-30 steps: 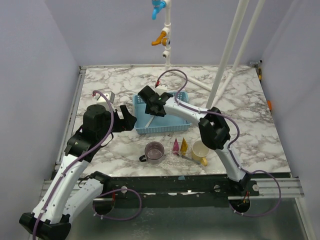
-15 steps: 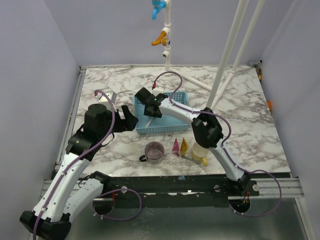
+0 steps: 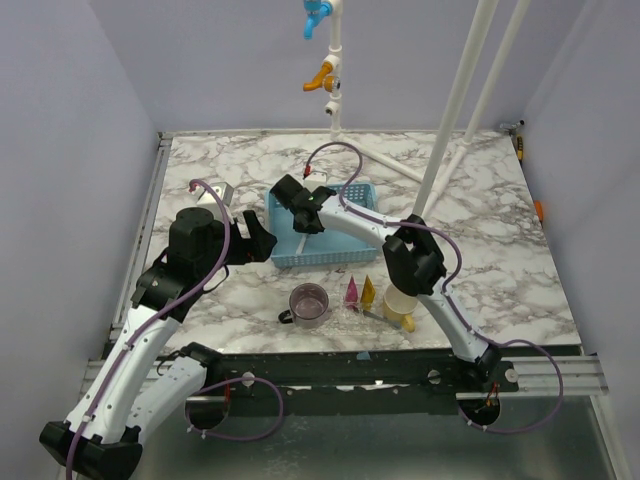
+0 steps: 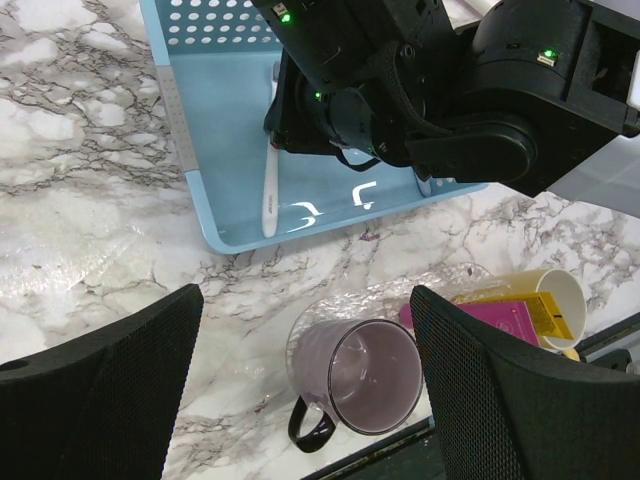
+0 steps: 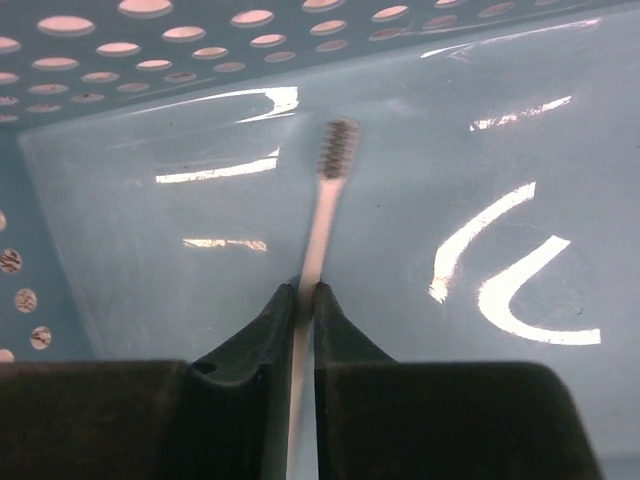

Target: Prepare toiletry sets of a toothbrush and toothpaste on the tray

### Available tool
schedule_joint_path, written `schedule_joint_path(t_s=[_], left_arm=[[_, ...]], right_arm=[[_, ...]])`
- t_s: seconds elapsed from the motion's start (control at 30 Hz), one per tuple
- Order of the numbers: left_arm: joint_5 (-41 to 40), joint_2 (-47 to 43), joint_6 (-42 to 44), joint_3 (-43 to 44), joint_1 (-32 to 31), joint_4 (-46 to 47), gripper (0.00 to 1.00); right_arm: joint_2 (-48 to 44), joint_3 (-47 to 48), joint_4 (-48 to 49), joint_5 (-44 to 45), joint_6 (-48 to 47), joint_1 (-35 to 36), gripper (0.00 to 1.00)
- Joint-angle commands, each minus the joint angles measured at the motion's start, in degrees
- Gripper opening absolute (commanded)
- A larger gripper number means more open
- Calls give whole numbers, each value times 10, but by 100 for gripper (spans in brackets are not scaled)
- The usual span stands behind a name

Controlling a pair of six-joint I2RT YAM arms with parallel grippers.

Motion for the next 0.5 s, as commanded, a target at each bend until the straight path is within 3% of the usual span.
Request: schedule_joint_path(t_s=[0.0,0.1,0.47], left_arm=[[13,0,-2,-2,-4,9,84],[14,2,-2,-2,-4,9,84],[16,10,-1,-2,-4,11,84]], right_arm=[[38,-5,-21,-13,-8,-2,6],[39,-5,-16,-19,-11,-3,0],[-16,-21,48,2,-42,-11,0]])
